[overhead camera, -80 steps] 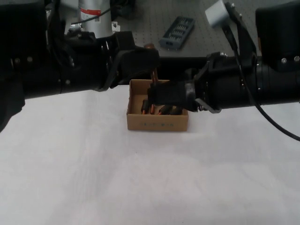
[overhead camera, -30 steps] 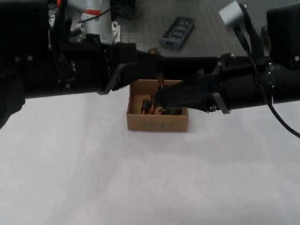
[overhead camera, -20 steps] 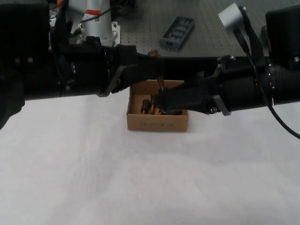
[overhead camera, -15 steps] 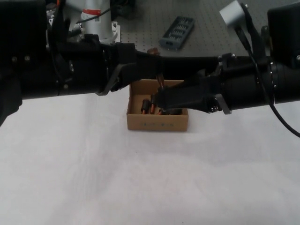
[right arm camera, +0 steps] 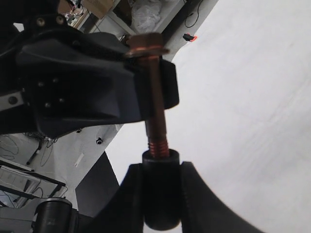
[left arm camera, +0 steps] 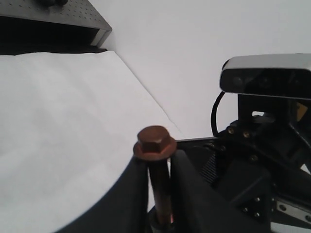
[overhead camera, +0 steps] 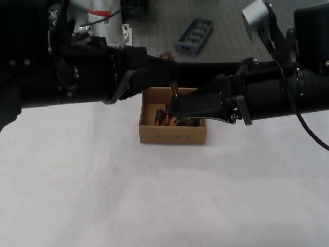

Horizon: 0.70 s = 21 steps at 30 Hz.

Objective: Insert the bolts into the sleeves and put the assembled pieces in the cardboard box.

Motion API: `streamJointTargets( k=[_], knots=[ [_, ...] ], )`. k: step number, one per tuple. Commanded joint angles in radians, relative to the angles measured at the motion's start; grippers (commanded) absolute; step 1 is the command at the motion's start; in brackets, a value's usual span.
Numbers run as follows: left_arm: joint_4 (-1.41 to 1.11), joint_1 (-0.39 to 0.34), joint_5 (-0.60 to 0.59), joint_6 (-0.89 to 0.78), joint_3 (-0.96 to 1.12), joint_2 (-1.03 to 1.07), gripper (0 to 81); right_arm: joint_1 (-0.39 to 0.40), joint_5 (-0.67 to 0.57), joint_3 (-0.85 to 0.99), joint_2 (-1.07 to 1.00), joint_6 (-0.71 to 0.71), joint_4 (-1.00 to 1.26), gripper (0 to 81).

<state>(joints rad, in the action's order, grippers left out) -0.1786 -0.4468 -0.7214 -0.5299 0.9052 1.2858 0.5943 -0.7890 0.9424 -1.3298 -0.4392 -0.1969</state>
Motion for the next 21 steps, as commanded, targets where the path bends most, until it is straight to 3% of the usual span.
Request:
streamJointTargets(
  k=[1,7,21],
  knots=[
    [0.069,0.004,-0.053,0.061,-0.011,-0.028,0.6,-0.047,0.132,0.019,0.01,-0.068,0.053,2.6],
    [0.072,0.004,-0.053,0.088,-0.011,-0.043,0.6,-0.05,0.137,0.019,0.01,-0.065,0.06,2.6],
    [0.125,0.004,-0.049,0.127,-0.011,-0.043,0.6,-0.048,-0.016,0.019,0.01,-0.032,0.144,2.6]
  ],
)
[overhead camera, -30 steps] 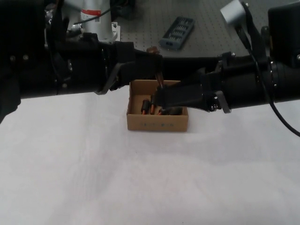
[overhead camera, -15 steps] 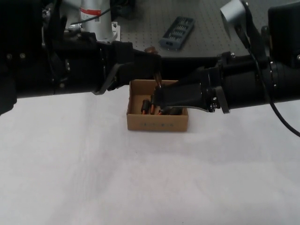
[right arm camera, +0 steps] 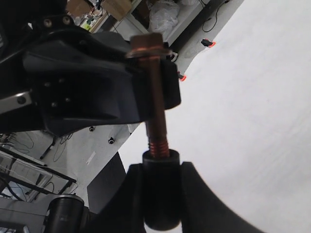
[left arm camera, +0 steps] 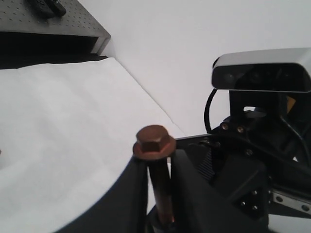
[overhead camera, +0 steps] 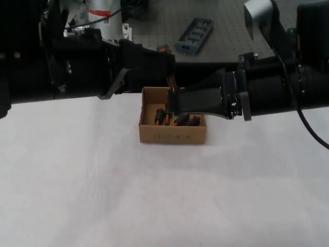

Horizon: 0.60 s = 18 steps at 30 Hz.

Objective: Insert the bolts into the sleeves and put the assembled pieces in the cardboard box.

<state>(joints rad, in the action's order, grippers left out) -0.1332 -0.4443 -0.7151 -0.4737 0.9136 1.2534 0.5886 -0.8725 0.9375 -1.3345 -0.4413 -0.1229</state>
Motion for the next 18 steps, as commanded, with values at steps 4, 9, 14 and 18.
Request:
streamJointTargets(
  k=[4,9,14,18],
  knots=[
    [0.077,0.002,-0.055,0.071,-0.019,-0.011,0.6,-0.04,0.031,0.024,0.015,-0.007,0.07,2.6],
    [0.071,0.002,-0.055,0.071,-0.019,-0.011,0.6,-0.04,0.016,0.024,0.015,0.035,0.07,2.6],
    [0.072,0.002,-0.053,0.032,-0.019,-0.011,0.6,-0.04,0.033,0.024,0.033,0.084,0.075,2.6],
    [0.072,0.002,-0.053,-0.028,-0.019,-0.011,0.6,-0.04,0.037,0.024,0.049,0.131,0.084,2.6]
  ],
)
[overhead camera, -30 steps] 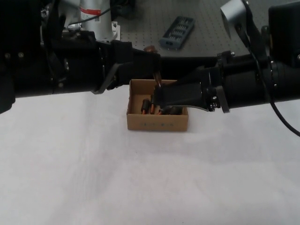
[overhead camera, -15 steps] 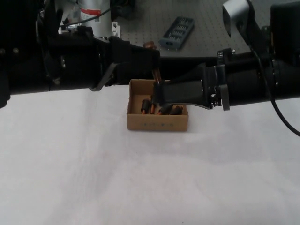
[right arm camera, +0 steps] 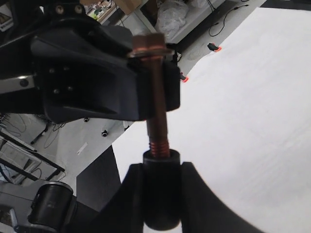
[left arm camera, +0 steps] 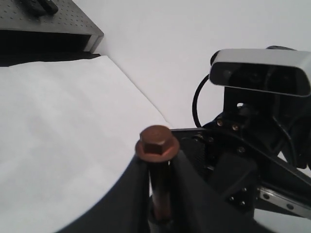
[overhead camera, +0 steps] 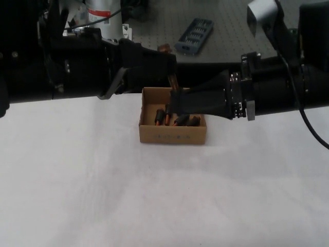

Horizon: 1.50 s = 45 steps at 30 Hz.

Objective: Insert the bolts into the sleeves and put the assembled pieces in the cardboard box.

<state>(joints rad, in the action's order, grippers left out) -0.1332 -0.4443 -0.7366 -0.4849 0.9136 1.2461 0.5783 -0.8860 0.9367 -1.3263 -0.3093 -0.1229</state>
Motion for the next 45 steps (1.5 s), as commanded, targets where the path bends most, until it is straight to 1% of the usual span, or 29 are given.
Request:
streamJointTargets(
  k=[1,8,13,20,24,26,27,29,31,32,33,37,40,42,45],
  knots=[
    [0.072,0.002,-0.031,-0.027,-0.019,-0.004,0.6,-0.029,0.05,0.024,0.04,0.001,0.084,2.6],
    [0.072,0.002,-0.038,-0.107,-0.019,-0.004,0.6,-0.029,0.038,0.024,0.04,0.079,0.084,2.6],
    [0.078,0.002,-0.038,-0.108,-0.019,-0.004,0.6,-0.029,0.013,0.024,0.04,0.13,0.092,2.6],
    [0.079,0.002,-0.055,-0.105,-0.019,-0.004,0.6,-0.029,0.015,0.024,0.04,0.132,0.092,2.6],
    [0.068,0.002,-0.065,-0.056,-0.019,-0.004,0.8,-0.029,0.015,0.024,0.04,0.13,0.092,2.6],
    [0.036,0.002,-0.1,-0.047,-0.019,-0.004,8.5,-0.029,0.015,0.024,0.04,0.127,0.092,2.6],
    [0.02,0.002,-0.122,-0.046,-0.019,-0.004,16.0,-0.029,0.015,0.024,0.04,0.127,0.092,2.6],
    [-0.018,0.002,-0.144,-0.058,-0.019,-0.004,36.1,-0.029,0.015,0.024,0.04,0.127,0.092,2.6],
    [-0.034,0.002,-0.144,-0.087,-0.019,-0.004,53.3,-0.029,0.015,0.024,0.04,0.127,0.092,2.6],
    [-0.035,0.002,-0.144,-0.105,-0.019,-0.004,58.2,-0.029,0.015,0.024,0.04,0.127,0.092,2.6],
    [-0.035,0.002,-0.144,-0.116,-0.019,-0.004,59.1,-0.029,0.015,0.024,0.04,0.127,0.092,2.6],
    [-0.041,0.002,-0.144,-0.121,-0.019,-0.004,54.5,-0.029,0.015,0.024,0.04,0.122,0.092,2.6],
    [-0.044,0.026,-0.144,-0.124,-0.019,-0.011,54.5,-0.029,0.015,0.024,0.04,0.123,0.082,2.6],
    [-0.03,0.058,-0.144,-0.136,-0.019,-0.03,54.5,-0.031,0.044,0.024,0.04,0.123,0.063,2.6],
    [0.051,0.127,-0.144,-0.134,-0.019,-0.075,54.3,-0.041,0.129,0.024,0.031,0.139,0.038,2.6]
  ],
)
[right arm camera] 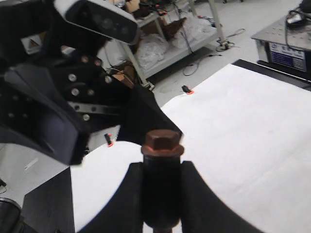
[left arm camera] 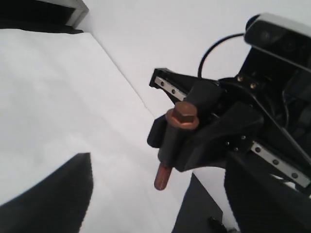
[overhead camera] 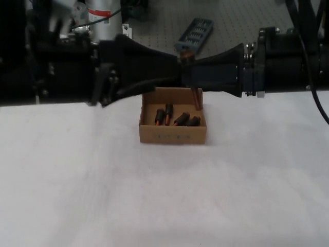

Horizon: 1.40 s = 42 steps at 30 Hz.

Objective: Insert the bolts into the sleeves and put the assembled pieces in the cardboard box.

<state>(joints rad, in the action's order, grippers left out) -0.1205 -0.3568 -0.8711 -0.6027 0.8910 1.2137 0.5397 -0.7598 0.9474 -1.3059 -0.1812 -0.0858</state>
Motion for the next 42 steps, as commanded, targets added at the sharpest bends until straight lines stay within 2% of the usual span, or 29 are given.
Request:
streamJointTargets(
  k=[1,5,8,13,15,20,26,30,36,38,41,42],
  knots=[
    [0.086,0.062,-0.009,-0.01,0.004,-0.059,53.6,-0.009,0.025,0.014,0.0,0.011,0.003,2.6],
    [0.305,0.163,0.003,0.071,0.004,-0.157,49.9,-0.042,0.051,0.056,-0.084,-0.036,-0.001,2.6],
    [0.457,0.227,0.07,0.127,0.004,-0.236,49.8,-0.057,0.053,0.123,-0.188,-0.051,-0.004,2.6],
    [0.664,0.291,0.137,0.224,0.004,-0.372,49.8,-0.065,0.077,0.307,-0.414,-0.051,-0.042,2.6],
    [0.722,0.304,0.137,0.241,0.004,-0.414,49.8,-0.069,0.099,0.405,-0.521,-0.059,-0.081,2.6],
    [0.829,0.313,0.137,0.252,0.004,-0.492,49.8,-0.09,0.113,0.655,-0.775,-0.191,-0.181,2.6],
    [0.847,0.313,0.159,0.27,0.004,-0.538,49.8,-0.108,0.221,0.915,-0.986,-0.192,-0.347,2.6],
    [0.847,0.313,0.178,0.31,0.004,-0.542,49.8,-0.11,0.294,1.003,-1.069,-0.192,-0.429,2.6],
    [0.848,0.313,0.193,0.32,0.004,-0.542,49.8,-0.11,0.263,1.015,-1.081,-0.159,-0.432,1.0],
    [0.848,0.313,0.199,0.32,0.004,-0.542,49.8,-0.11,0.252,1.02,-1.081,-0.155,-0.435,10.5],
    [0.85,0.313,0.214,0.32,0.004,-0.542,49.8,-0.108,0.257,1.023,-1.078,-0.158,-0.457,32.4],
    [0.85,0.313,0.214,0.32,0.004,-0.542,49.8,-0.108,0.257,1.023,-1.078,-0.159,-0.472,35.1]
  ],
)
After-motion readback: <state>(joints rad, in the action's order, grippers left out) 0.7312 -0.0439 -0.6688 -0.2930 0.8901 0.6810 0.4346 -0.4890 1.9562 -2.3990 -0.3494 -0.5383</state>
